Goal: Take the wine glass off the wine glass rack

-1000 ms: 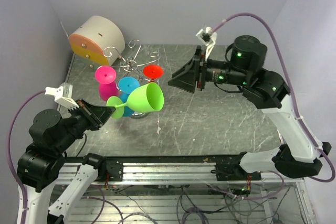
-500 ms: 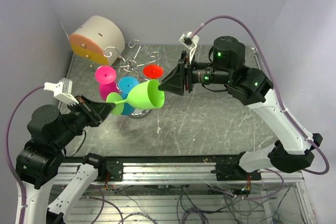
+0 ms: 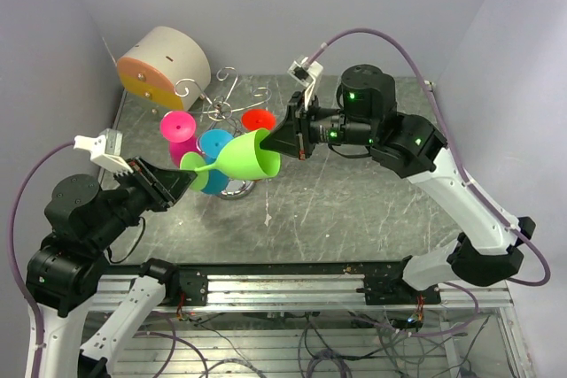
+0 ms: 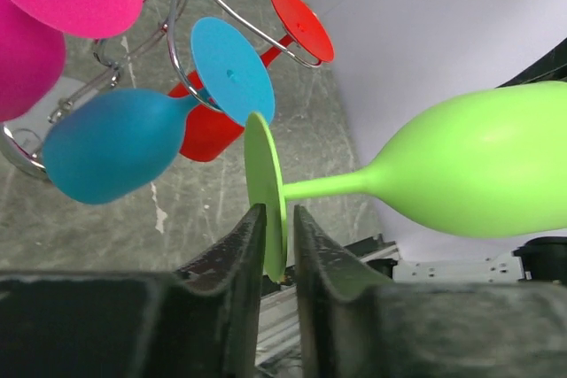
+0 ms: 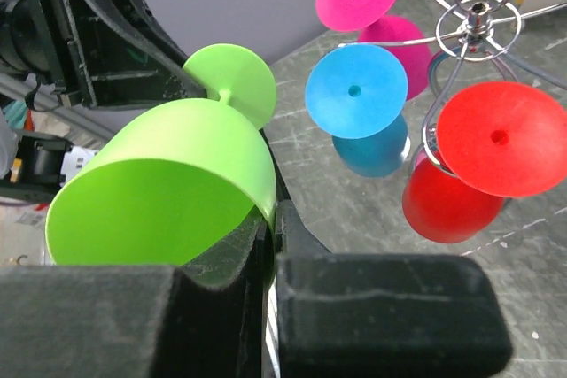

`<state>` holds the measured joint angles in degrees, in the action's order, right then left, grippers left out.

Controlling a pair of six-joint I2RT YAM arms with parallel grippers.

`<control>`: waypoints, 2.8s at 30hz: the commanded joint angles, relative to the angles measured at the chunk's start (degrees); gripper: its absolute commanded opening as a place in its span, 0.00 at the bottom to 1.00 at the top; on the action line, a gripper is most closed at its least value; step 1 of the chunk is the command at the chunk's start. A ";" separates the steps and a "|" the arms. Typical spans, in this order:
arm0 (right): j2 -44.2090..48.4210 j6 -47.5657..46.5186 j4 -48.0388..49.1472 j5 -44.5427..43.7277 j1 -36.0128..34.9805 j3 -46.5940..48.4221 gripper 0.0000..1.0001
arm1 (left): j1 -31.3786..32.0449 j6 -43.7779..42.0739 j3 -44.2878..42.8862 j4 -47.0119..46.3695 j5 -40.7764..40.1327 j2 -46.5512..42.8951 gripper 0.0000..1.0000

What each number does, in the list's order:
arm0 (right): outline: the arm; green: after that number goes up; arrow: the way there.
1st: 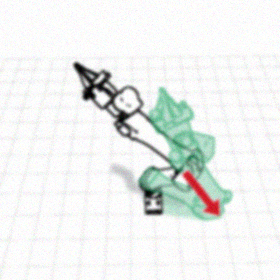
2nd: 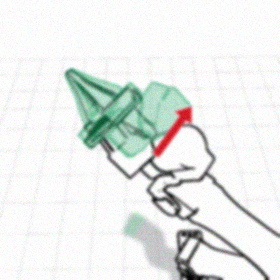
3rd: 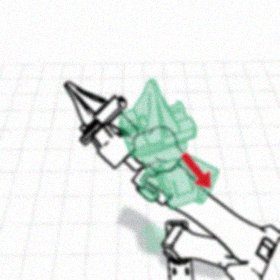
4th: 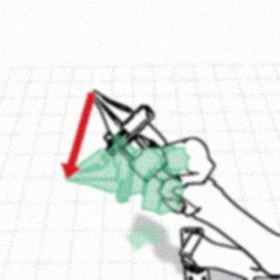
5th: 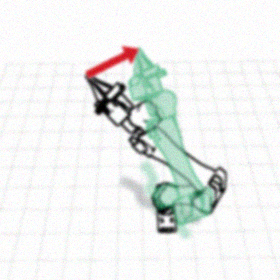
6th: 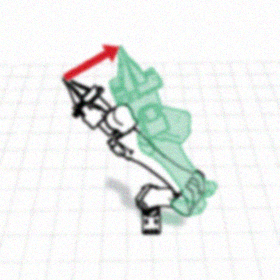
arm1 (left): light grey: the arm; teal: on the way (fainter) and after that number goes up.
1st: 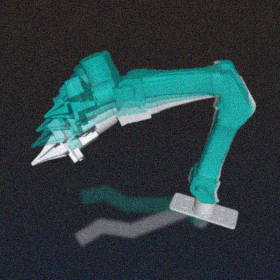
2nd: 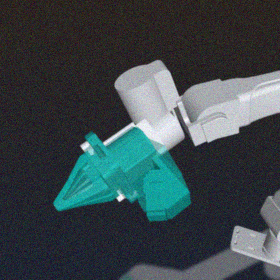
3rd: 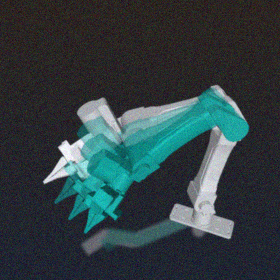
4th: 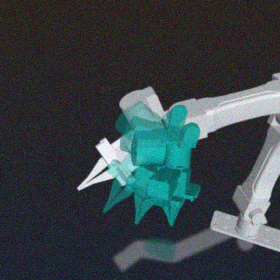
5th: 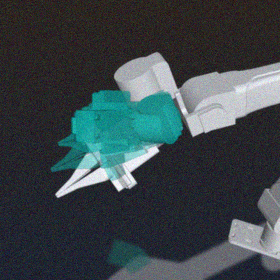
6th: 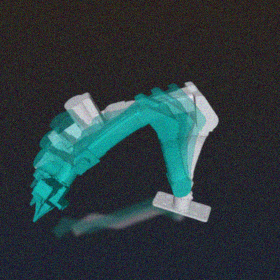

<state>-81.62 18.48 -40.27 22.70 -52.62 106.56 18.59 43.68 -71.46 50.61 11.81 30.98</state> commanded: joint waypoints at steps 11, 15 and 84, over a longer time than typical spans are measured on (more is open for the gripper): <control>6.02 -6.06 0.08 -39.59 -0.26 12.87 0.00 | 0.35 -3.36 0.54 2.05 -9.11 -3.55 0.50; 2.61 -12.75 0.36 -56.68 0.54 15.07 0.00 | 0.33 -6.62 3.08 0.01 -13.44 -7.12 0.48; 4.11 27.87 19.41 21.76 39.56 -20.23 0.29 | 0.48 -8.46 22.56 -4.63 -35.87 -23.08 0.44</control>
<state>-77.56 31.68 -39.22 27.27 -6.61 91.64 18.61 34.50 -48.90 46.96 -22.33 8.56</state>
